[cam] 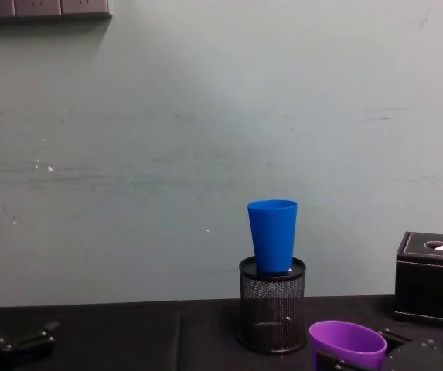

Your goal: Pick up one cup with a gripper and tap it against the other cup.

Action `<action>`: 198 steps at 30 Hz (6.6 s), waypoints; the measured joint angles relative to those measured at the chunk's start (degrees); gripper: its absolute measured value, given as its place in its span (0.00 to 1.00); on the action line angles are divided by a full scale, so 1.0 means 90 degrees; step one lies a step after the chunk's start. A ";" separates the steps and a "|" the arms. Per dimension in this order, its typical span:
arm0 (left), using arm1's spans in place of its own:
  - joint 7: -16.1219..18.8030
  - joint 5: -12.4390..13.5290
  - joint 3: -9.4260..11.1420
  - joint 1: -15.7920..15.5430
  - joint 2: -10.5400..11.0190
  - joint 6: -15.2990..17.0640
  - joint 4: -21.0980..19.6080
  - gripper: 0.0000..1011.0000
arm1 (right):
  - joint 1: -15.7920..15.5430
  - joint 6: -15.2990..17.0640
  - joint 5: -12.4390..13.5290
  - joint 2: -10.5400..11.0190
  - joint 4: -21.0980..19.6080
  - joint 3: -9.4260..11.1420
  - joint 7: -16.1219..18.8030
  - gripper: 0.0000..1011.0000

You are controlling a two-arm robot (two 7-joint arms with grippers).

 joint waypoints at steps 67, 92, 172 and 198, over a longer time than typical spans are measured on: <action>0.0000 0.0000 0.0000 0.0000 0.0000 0.0000 0.0000 1.00 | 0.0007 0.0001 -0.0004 -0.0003 0.0019 0.0003 0.0023 0.73; 0.0000 0.0000 0.0000 0.0000 0.0000 0.0000 0.0000 1.00 | 0.0006 0.0001 -0.0004 -0.0003 0.0019 0.0003 0.0023 0.94; 0.0000 0.0000 0.0000 0.0000 0.0000 0.0000 0.0000 1.00 | -0.0269 -0.0138 0.0262 0.0059 -0.0546 0.0433 -0.0336 0.99; 0.0000 0.0000 0.0000 0.0000 0.0000 0.0000 0.0000 1.00 | -0.0562 0.0265 -0.0560 -0.0277 -0.0653 0.1149 -0.1905 0.99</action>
